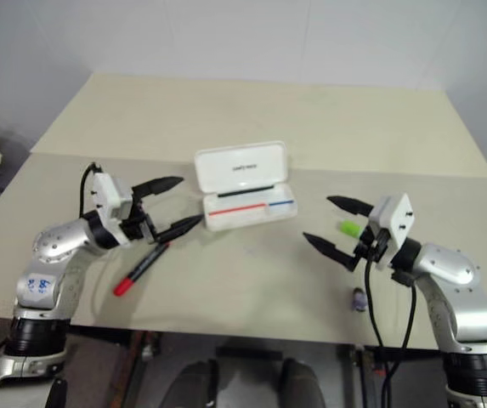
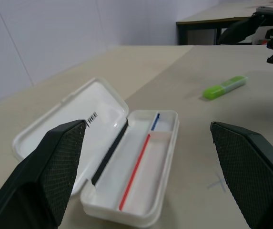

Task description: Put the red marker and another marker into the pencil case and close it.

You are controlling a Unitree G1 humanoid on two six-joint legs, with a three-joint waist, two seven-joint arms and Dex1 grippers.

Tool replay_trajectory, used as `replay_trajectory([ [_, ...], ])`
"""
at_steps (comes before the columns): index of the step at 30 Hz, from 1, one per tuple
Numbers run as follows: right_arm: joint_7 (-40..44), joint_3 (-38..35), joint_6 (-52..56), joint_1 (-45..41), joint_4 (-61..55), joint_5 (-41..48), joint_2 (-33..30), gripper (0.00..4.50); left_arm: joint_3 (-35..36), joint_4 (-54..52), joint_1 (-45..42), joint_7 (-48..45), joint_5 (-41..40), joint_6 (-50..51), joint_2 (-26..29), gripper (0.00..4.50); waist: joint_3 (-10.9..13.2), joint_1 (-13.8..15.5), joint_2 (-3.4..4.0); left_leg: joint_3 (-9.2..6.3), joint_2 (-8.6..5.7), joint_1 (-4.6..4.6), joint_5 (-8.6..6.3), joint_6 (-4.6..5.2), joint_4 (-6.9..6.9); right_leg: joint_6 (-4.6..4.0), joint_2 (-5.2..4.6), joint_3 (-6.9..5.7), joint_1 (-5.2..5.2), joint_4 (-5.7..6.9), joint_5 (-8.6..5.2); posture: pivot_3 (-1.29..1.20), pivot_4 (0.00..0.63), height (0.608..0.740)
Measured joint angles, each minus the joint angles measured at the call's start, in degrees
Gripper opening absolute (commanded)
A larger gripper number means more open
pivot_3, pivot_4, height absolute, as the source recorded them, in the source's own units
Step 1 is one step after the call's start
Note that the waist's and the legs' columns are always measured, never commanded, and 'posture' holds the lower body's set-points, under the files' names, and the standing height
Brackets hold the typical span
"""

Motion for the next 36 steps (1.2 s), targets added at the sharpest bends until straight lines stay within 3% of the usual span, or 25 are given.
replay_trajectory([
  [12, 2.61, 5.41, 0.54, -7.71, 0.29, 0.12, 2.17, 4.50, -0.10, -2.08, 1.64, -3.65, -1.18, 3.86, 3.53, 4.48, 0.02, 0.03, 0.03, 0.08, 0.01, -0.02, -0.07, 0.04, 0.00, 0.01, 0.01, 0.07, -0.05, -0.01, 0.01, 0.00, 0.150, 0.740],
  [21, 5.15, 8.46, -0.54, -10.11, 3.26, -1.20, 5.15, 4.50, -0.39, -0.93, 2.56, -6.56, 1.22, 2.59, 7.17, 1.45, 0.06, 0.14, 0.09, 0.12, 0.01, -0.02, -0.10, 0.04, 0.00, 0.01, 0.02, 0.08, -0.07, -0.01, 0.01, 0.00, 0.150, 0.740],
  [24, 5.06, 8.88, -0.55, -10.08, 3.20, -1.48, 5.49, 4.50, -1.33, 0.49, 2.18, -6.35, 3.03, 1.68, 7.17, 1.45, 0.05, 0.09, 0.08, 0.14, 0.01, -0.02, -0.10, 0.05, 0.00, 0.02, 0.02, 0.10, -0.08, 0.00, 0.01, 0.00, 0.150, 0.740],
  [36, 3.60, 8.00, 0.18, -8.12, -0.75, -1.36, 5.39, 4.50, -13.58, 21.91, -14.15, -9.21, 13.01, -2.95, 1.76, 1.45, 0.07, 0.07, 0.09, 0.23, 0.02, -0.03, -0.10, 0.05, 0.06, 0.07, 0.05, 0.15, -0.11, 0.05, 0.05, 0.00, 0.150, 0.740],
])
